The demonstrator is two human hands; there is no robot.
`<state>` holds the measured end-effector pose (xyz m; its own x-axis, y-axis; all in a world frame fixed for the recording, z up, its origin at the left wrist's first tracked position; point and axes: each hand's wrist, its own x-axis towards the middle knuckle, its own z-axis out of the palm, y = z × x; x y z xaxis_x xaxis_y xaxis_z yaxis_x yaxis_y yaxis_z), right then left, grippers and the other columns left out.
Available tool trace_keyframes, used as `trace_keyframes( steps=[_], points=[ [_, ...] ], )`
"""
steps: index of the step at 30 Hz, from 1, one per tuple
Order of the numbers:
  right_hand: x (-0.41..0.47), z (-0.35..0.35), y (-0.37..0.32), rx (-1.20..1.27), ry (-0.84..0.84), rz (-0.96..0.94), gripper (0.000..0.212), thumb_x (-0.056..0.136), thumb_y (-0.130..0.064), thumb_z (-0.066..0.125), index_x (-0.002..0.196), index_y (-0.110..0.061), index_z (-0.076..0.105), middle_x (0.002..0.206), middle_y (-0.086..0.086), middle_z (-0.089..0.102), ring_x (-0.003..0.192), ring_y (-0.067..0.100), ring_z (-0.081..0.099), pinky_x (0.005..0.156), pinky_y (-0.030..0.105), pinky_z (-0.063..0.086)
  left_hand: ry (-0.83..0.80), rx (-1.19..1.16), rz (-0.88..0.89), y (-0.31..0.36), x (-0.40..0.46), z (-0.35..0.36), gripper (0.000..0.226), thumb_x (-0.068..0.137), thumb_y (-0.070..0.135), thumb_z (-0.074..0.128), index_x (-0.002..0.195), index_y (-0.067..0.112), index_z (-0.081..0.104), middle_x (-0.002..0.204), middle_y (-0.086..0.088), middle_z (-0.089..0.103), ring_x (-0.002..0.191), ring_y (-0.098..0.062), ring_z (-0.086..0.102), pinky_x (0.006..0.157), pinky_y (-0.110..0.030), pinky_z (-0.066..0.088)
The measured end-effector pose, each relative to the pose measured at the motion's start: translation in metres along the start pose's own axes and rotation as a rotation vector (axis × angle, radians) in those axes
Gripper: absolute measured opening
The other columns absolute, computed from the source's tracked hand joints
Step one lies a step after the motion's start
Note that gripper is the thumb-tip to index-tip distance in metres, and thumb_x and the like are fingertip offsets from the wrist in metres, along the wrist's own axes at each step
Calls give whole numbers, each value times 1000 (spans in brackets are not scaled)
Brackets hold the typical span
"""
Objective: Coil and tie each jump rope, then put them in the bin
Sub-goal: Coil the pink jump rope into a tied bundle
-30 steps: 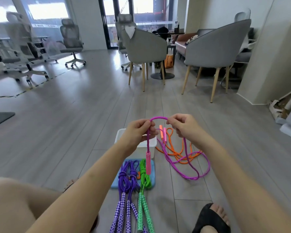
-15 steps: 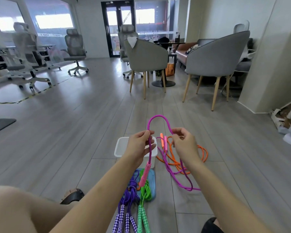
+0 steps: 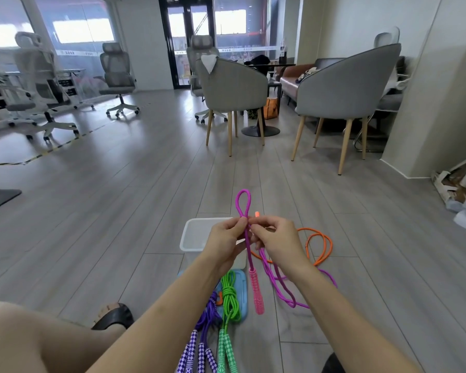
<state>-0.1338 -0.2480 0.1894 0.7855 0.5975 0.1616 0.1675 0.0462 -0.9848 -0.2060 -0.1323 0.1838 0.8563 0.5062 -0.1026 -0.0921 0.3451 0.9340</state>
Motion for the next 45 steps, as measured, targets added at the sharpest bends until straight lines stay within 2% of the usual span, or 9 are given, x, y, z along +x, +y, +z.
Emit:
trace_keyframes(
  steps=[5, 11, 16, 23, 25, 29, 35, 40, 45],
  points=[
    [5, -14, 1, -147, -216, 50, 13, 96, -7, 67, 106, -12, 73, 63, -2, 62, 51, 10, 57, 51, 25, 46, 169, -82, 66, 11, 12, -16, 24, 111, 13, 38, 104, 3, 59, 103, -16, 72, 87, -23, 73, 79, -33, 62],
    [17, -50, 0, -292, -318, 30, 12, 99, -15, 64, 93, -17, 75, 63, -7, 58, 57, 6, 47, 54, 18, 36, 300, -90, 95, 26, 22, -38, 25, 113, 16, 30, 97, 11, 49, 72, -3, 50, 55, -14, 57, 69, -31, 53],
    [21, -64, 3, -488, -319, -65, 12, 97, -23, 64, 95, -28, 74, 79, 10, 63, 74, 14, 54, 74, 46, 49, 209, 5, 88, 31, 19, -37, 22, 113, 15, 30, 100, 11, 48, 72, -2, 46, 55, -13, 43, 58, -26, 42],
    [15, -49, -7, -635, -317, -274, 11, 92, -16, 74, 98, -22, 81, 91, 0, 59, 77, 4, 55, 69, 9, 38, 40, 217, 24, 19, 5, -22, 21, 112, 15, 34, 111, 5, 53, 114, -17, 74, 90, -31, 76, 86, -45, 61],
    [13, -44, -10, -682, -341, -298, 11, 92, -17, 75, 98, -25, 81, 88, -7, 59, 77, -1, 56, 68, 8, 37, 11, 228, 7, 17, 1, -16, 22, 112, 14, 36, 115, 1, 53, 115, -20, 74, 96, -38, 75, 89, -49, 61],
    [5, -35, -17, -633, -400, -304, 19, 90, -13, 76, 97, -30, 69, 94, -12, 69, 88, -3, 67, 74, 9, 48, -49, 338, 6, 13, -6, -7, 26, 111, 16, 42, 119, -5, 54, 99, -20, 69, 73, -24, 72, 67, -35, 61],
    [4, -33, -18, -666, -337, -403, 20, 88, -17, 78, 98, -25, 63, 87, -9, 67, 80, 6, 67, 73, 25, 57, -169, 286, -32, 12, -12, 4, 42, 106, 27, 54, 124, -11, 51, 101, -26, 64, 90, -39, 61, 97, -63, 52],
    [11, -39, -8, -768, -231, -498, 29, 82, -27, 82, 89, -35, 55, 77, -18, 56, 69, 7, 55, 66, 36, 53, -239, 319, -56, 12, -13, 4, 33, 111, 22, 42, 126, -7, 49, 93, -21, 63, 71, -27, 65, 76, -42, 61],
    [13, -52, -4, -872, -182, -518, 35, 79, -63, 72, 88, -33, 57, 80, -15, 57, 71, 6, 55, 61, 29, 49, -267, 370, -79, 13, -14, 6, 23, 113, 19, 32, 114, 4, 50, 74, -3, 46, 55, -11, 38, 55, -25, 39]
  ],
)
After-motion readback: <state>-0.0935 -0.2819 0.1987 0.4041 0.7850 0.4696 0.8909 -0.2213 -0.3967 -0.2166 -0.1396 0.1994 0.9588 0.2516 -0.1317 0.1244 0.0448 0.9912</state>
